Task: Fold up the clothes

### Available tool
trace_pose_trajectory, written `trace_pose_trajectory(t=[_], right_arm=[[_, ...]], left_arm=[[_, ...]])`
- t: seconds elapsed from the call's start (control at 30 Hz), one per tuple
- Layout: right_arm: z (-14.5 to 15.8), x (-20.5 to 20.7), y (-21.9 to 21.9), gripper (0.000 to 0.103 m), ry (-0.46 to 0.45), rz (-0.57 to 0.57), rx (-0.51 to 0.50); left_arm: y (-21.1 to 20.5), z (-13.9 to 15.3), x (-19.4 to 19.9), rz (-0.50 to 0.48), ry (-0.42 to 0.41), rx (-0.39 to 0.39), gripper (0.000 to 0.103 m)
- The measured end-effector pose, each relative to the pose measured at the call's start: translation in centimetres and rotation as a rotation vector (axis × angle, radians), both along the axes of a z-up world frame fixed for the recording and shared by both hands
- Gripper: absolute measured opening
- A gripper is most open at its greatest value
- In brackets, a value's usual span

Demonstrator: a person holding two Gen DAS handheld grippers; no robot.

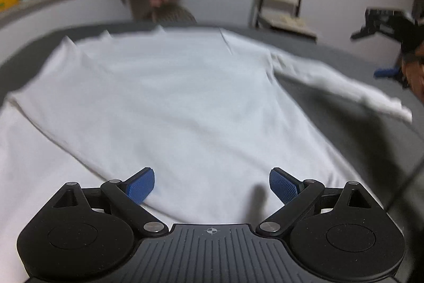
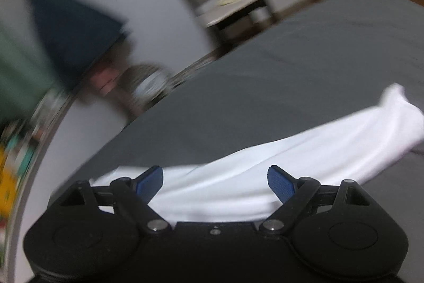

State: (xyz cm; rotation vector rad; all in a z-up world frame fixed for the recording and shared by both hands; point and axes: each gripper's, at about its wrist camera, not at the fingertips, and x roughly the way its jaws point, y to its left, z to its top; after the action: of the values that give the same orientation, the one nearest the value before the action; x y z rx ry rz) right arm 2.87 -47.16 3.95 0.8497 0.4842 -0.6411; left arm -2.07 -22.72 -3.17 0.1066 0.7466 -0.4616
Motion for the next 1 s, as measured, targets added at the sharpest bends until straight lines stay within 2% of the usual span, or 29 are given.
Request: trace_pose_trajectory(t=[0.1,0.23,0.47,0.57,0.73,0.9,1.0], right_arm=[[-1.5,-1.2,-1.2,0.086,0.014,-0.154,0.005],[-2.9,-2.3,-2.2,0.086,0.007,-0.303,0.018],[-3.7,-3.3,-3.7,0.087,0.007,-0.400,0.032],[-3.7,-3.6,-4.5,0.087,0.003,-0.431,0.033],[-2.4,-3.6,-4.4,0.087,-0.023,-0.409,0.002],[0.9,-3.0,-3.0,0.087,-0.091,-0.215,-0.049],[3.1,-2.9,-2.9,0.088,-0.075,-0.071,-0.176]], left_arm=[[-0.4,-0.3,-0.9,-0.012,-0.042,0.039,0.095],[-0.5,0.1,-1.0,0.014,-0.055,0.027,0.095],[-0.1,2.3,-0.3,0.061,-0.110,-0.054,0.095],[0.1,2.8,-0.1,0.056,-0.109,-0.073,0.095],[1.4,2.5,0.4,0.106,-0.108,-0.052,0.095],[3.6,2.4,1.0,0.198,-0.070,-0.089,0.095],[4.7,3.1,1.4,0.236,-0.067,-0.129,0.095]])
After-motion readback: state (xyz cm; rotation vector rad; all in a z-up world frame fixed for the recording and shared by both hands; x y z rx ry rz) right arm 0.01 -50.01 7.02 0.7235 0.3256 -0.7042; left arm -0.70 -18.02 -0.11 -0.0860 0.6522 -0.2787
